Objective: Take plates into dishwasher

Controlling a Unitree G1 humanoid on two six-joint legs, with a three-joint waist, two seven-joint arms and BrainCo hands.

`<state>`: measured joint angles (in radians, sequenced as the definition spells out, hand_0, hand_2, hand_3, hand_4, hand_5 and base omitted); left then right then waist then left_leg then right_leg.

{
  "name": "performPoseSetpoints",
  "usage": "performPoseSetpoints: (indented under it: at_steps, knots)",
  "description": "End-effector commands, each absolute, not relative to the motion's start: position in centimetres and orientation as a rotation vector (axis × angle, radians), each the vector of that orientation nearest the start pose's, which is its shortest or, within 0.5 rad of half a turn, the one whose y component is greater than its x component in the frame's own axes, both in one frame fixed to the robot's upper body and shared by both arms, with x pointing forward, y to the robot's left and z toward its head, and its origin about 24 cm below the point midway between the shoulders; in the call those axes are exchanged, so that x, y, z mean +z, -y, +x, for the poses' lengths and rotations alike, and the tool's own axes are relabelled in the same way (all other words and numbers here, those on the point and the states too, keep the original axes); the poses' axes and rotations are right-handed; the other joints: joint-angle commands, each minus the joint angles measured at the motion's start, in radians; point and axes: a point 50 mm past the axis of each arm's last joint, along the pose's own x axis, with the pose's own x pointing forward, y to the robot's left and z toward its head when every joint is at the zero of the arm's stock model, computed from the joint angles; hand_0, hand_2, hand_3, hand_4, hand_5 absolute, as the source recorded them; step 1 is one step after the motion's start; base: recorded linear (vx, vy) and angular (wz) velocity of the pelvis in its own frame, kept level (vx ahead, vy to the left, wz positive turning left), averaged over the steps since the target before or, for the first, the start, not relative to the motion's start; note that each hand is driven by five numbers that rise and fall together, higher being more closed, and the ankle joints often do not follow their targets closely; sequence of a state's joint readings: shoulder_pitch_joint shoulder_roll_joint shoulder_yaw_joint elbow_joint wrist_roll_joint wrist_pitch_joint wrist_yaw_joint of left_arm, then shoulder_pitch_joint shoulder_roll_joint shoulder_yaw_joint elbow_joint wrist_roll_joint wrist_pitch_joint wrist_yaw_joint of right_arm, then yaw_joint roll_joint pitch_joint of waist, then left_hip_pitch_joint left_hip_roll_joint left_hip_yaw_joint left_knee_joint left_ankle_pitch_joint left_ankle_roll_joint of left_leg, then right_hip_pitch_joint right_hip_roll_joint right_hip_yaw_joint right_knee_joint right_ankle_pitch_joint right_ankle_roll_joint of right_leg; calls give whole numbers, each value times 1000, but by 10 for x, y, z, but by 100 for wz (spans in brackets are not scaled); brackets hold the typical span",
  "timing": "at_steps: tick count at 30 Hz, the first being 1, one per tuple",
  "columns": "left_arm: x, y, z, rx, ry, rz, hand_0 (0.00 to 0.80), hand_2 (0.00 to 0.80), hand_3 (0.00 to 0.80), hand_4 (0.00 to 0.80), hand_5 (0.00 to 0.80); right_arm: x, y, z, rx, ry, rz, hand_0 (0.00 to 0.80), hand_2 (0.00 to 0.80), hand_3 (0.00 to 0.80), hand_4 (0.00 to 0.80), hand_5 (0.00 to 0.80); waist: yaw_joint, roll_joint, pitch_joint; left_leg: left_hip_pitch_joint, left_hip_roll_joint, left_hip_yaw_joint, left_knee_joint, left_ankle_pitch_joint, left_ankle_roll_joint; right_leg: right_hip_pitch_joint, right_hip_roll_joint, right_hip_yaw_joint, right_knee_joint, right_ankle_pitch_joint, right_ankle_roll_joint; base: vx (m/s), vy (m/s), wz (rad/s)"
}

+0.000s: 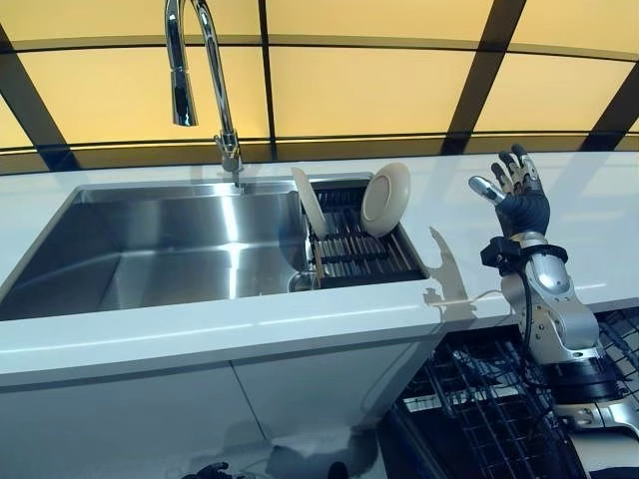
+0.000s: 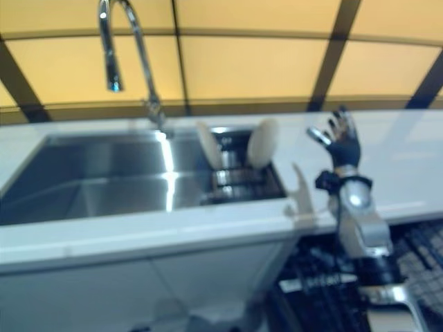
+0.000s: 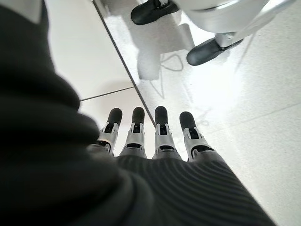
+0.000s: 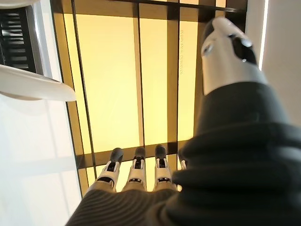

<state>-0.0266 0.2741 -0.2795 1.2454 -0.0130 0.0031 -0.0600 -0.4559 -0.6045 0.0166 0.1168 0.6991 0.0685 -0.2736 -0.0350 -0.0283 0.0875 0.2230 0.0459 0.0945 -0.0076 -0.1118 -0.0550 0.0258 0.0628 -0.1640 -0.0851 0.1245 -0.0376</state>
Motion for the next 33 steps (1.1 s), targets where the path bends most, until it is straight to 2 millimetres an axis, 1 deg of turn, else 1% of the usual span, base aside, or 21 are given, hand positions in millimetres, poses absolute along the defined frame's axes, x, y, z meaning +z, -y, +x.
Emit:
performPoseSetpoints:
  at_steps: [1, 2, 3, 4, 6, 7, 9, 10, 13, 14, 15, 16, 17, 18, 19, 21, 24, 28, 33]
  knots:
    - [-160, -236, 91, -135, -1231, 400, 0, 0, 0, 0, 0, 199, 245, 338, -153, 292, 101, 0, 0, 0, 0, 0, 34, -30, -39, -157, -95, 58, 313, 21, 48, 63, -22, 14, 28, -166, 14, 92, -270, 14]
    - [-160, -235, 92, -136, -1224, 399, 0, 0, 0, 0, 0, 198, 245, 340, -148, 274, 100, 0, 0, 0, 0, 0, 40, -29, -31, -202, -85, 53, 406, 55, 31, 75, -17, 10, 24, -169, 1, 60, -236, 25]
    - [-160, -234, 93, -139, -1220, 400, 0, 0, 0, 0, 0, 198, 244, 342, -149, 267, 94, 0, 0, 0, 0, 0, 43, -26, -24, -243, -74, 48, 485, 70, 20, 82, -12, 8, 24, -172, -9, 35, -193, 28]
    - [-160, -234, 94, -143, -1216, 401, 0, 0, 0, 0, 0, 198, 244, 343, -151, 258, 83, 0, 0, 0, 0, 0, 47, -23, -15, -283, -66, 43, 563, 77, 15, 87, -8, 7, 28, -175, -18, 29, -148, 20]
    - [-159, -233, 98, -151, -1212, 405, 0, 0, 0, 0, 0, 197, 245, 345, -156, 240, 75, 0, 0, 0, 0, 0, 50, -22, -4, -325, -53, 33, 615, 58, 21, 89, -5, 1, 38, -177, -24, 37, -113, 2]
    - [-159, -233, 100, -154, -1210, 407, 0, 0, 0, 0, 0, 198, 245, 347, -160, 231, 72, 0, 0, 0, 0, 0, 50, -28, 0, -334, -45, 36, 595, 44, 31, 91, -9, -2, 41, -178, -24, 69, -88, 7]
    - [-158, -234, 103, -159, -1209, 409, 0, 0, 0, 0, 0, 200, 245, 351, -166, 215, 68, 0, 0, 0, 0, 0, 50, -39, 1, -305, -44, 42, 502, 24, 46, 94, -19, 3, 45, -186, -19, 105, -39, 1]
    - [-157, -233, 106, -162, -1208, 409, 0, 0, 0, 0, 0, 201, 245, 354, -168, 204, 69, 0, 0, 0, 0, 0, 50, -45, -1, -281, -48, 42, 416, 23, 52, 94, -23, 5, 45, -188, -15, 115, 3, -14]
    - [-157, -230, 109, -176, -1205, 411, 0, 0, 0, 0, 0, 200, 247, 358, -180, 179, 78, 0, 0, 0, 0, 0, 49, -56, -7, -240, -55, 31, 197, 52, 46, 102, -29, 3, 30, -186, -9, 91, 21, -7]
    - [-157, -228, 109, -182, -1205, 413, 0, 0, 0, 0, 0, 199, 249, 358, -184, 171, 79, 0, 0, 0, 0, 0, 48, -58, -7, -230, -56, 26, 128, 71, 41, 109, -31, -3, 22, -185, -8, 95, 40, 34]
    - [-158, -225, 107, -188, -1206, 415, 0, 0, 0, 0, 0, 197, 252, 358, -191, 160, 83, 0, 0, 0, 0, 0, 46, -60, -7, -226, -53, 26, 57, 103, 31, 118, -31, -14, 11, -184, -8, 105, 59, 46]
    - [-159, -224, 106, -192, -1208, 417, 0, 0, 0, 0, 0, 195, 254, 358, -195, 150, 85, 0, 0, 0, 0, 0, 44, -59, -6, -231, -49, 32, 24, 126, 22, 123, -30, -22, 5, -185, -9, 91, 69, 36]
    - [-159, -224, 106, -194, -1208, 417, 0, 0, 0, 0, 0, 194, 255, 358, -197, 146, 84, 0, 0, 0, 0, 0, 43, -59, -5, -236, -47, 33, 16, 139, 18, 126, -30, -25, 3, -187, -10, 89, 101, 26]
    - [-160, -223, 104, -196, -1208, 419, 0, 0, 0, 0, 0, 192, 259, 358, -198, 137, 86, 0, 0, 0, 0, 0, 44, -60, -1, -254, -46, 24, 21, 156, 14, 131, -32, -29, 4, -191, -13, 109, 135, 49]
    - [-160, -223, 102, -196, -1211, 420, 0, 0, 0, 0, 0, 190, 261, 359, -199, 128, 86, 0, 0, 0, 0, 0, 48, -60, -1, -254, -52, 9, 21, 137, 21, 133, -35, -29, 3, -192, -11, 146, 172, 54]
    - [-160, -225, 101, -189, -1219, 418, 0, 0, 0, 0, 0, 187, 263, 359, -190, 113, 83, 0, 0, 0, 0, 0, 54, -57, -5, -236, -60, 9, 11, 103, 31, 137, -43, -36, 0, -193, -4, 169, 188, 28]
    - [-159, -227, 104, -181, -1222, 422, 0, 0, 0, 0, 0, 183, 266, 359, -194, 96, 88, 0, 0, 0, 0, 0, 58, -53, -13, -222, -72, 3, 10, 81, 43, 133, -49, -42, 7, -196, 4, 166, 175, -4]
    - [-156, -231, 113, -174, -1210, 434, 0, 0, 0, 0, 0, 180, 269, 359, -209, 86, 105, 0, 0, 0, 0, 0, 58, -48, -23, -193, -82, 8, -32, 76, 60, 117, -51, -47, 26, -204, 15, 124, 129, -20]
    - [-155, -228, 117, -194, -1194, 449, 0, 0, 0, 0, 0, 177, 275, 359, -236, 78, 117, 0, 0, 0, 0, 0, 62, -45, -27, -165, -89, 14, -74, 75, 71, 114, -53, -54, 32, -207, 27, 88, 81, -8]
